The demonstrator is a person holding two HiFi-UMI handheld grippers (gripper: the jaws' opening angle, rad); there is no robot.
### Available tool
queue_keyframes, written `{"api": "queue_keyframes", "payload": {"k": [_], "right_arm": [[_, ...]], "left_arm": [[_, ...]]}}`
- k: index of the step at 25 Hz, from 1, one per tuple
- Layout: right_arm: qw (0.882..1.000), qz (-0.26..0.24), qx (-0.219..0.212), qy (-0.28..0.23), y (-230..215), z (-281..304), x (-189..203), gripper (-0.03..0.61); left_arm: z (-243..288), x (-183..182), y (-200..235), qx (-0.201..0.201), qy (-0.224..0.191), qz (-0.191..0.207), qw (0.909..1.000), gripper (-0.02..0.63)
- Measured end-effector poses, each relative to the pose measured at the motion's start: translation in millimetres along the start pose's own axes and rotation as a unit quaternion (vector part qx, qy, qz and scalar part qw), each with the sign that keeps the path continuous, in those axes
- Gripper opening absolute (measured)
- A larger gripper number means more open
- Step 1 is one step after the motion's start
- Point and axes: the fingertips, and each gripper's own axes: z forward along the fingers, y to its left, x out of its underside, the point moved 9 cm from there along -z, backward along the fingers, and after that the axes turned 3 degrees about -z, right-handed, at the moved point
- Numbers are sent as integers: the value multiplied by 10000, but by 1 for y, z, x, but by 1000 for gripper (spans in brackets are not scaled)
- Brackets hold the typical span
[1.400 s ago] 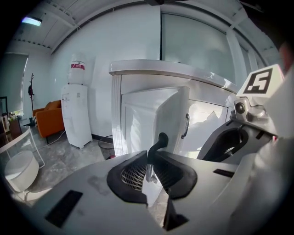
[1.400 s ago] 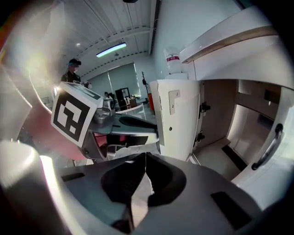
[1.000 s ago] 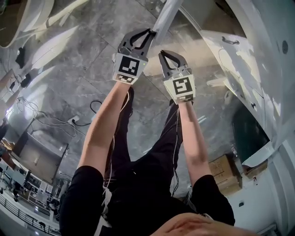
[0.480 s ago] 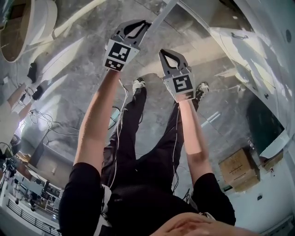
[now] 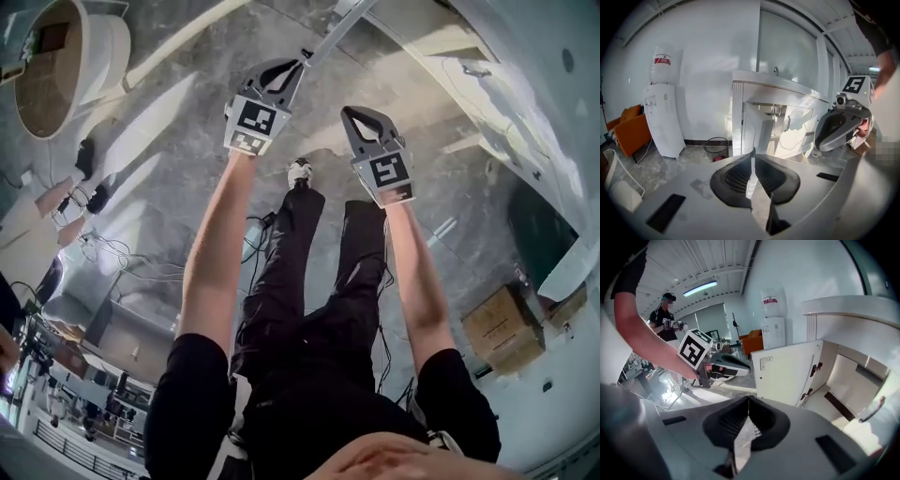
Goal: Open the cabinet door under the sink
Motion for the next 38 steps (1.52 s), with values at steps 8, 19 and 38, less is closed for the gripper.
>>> {"api": "queue_keyframes", "payload": {"k": [8,19,38], "right_arm": [[9999,74,130,69,2,-53,-77,60],[9973,192,680,177,39,-182,-103,60],[9832,469,1723,-372,118,-329,-103,60]], "left_arm": [[-77,-60,-11,-30,-195,-389,9990,32],[-186,-139,-61,336,-472,-494,9971,32],[-262,-197,-206,1977,-410,265,9791,32]]}}
